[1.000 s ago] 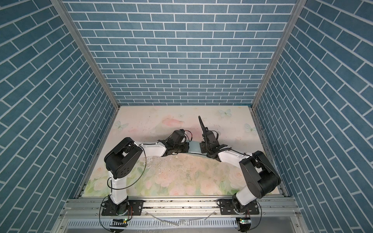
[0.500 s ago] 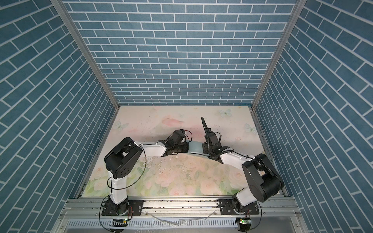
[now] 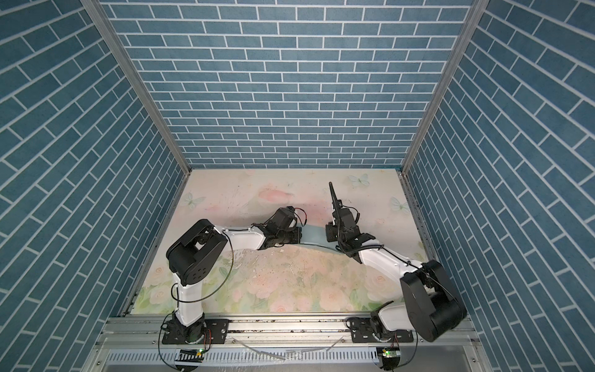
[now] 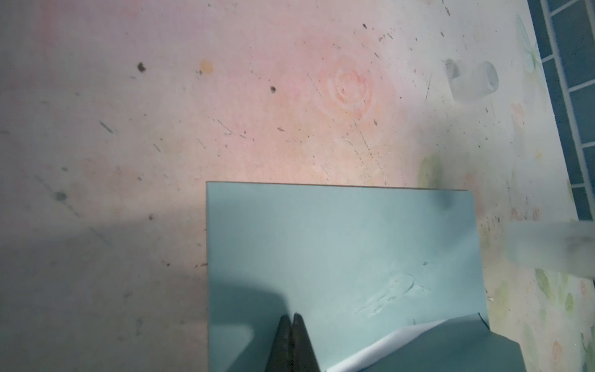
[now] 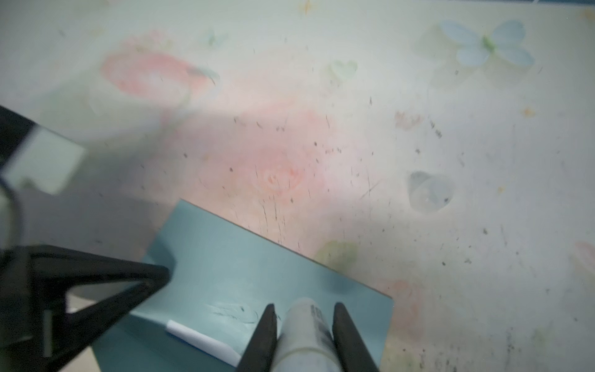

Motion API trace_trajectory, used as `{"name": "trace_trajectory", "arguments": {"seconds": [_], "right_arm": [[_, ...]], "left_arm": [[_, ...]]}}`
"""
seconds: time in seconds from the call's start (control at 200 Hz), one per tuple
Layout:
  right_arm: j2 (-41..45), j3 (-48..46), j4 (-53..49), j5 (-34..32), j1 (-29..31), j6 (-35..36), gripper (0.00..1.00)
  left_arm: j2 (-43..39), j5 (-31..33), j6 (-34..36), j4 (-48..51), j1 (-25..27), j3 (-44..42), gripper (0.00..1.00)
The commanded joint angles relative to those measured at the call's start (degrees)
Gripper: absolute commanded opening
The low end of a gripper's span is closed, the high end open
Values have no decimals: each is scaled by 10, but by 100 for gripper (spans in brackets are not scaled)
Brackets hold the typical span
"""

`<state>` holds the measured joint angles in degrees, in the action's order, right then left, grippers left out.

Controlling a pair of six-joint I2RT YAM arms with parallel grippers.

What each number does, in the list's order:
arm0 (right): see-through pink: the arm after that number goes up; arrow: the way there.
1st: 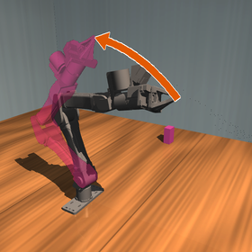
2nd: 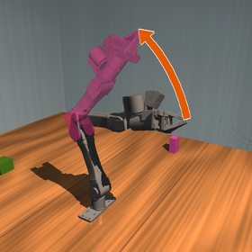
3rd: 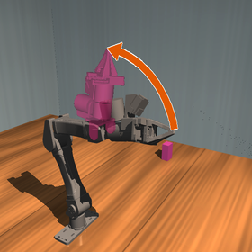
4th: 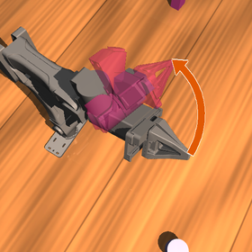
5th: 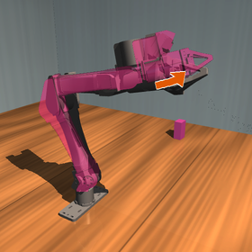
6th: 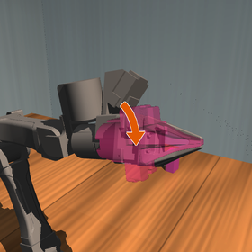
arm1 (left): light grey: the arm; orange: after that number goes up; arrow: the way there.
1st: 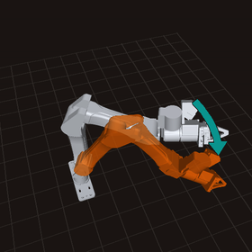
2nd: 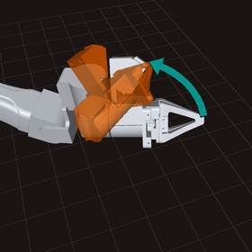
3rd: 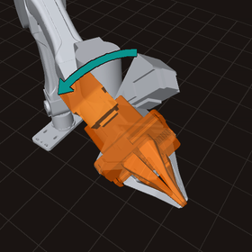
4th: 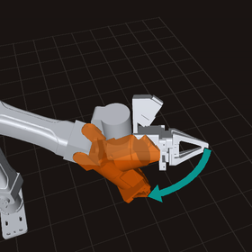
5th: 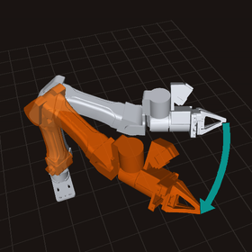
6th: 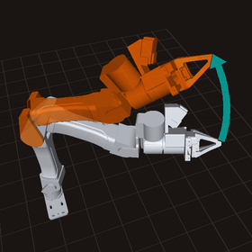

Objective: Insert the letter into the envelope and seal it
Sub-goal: 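Lift the right gripper with the glue stick while the left gripper rises off the envelope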

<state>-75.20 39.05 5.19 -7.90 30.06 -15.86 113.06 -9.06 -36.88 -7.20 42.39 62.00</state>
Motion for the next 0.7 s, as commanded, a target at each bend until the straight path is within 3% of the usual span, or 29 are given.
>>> {"name": "trace_trajectory", "arguments": {"seconds": [0.0, 0.345, 0.545, 0.695], "right_arm": [[45, -19, 48, 12, -4, -25, 0], [90, -25, 50, 53, -11, -26, 0], [112, -23, 80, 62, -18, -15, 0], [112, -27, 156, 86, -20, -22, 0]], "left_arm": [[27, 26, 3, 101, -6, -21, 0], [-49, 21, 23, 66, -6, -12, 0], [-153, 15, 25, 51, -17, 0, 28], [-219, -30, -61, -15, -42, -31, 45]]}}
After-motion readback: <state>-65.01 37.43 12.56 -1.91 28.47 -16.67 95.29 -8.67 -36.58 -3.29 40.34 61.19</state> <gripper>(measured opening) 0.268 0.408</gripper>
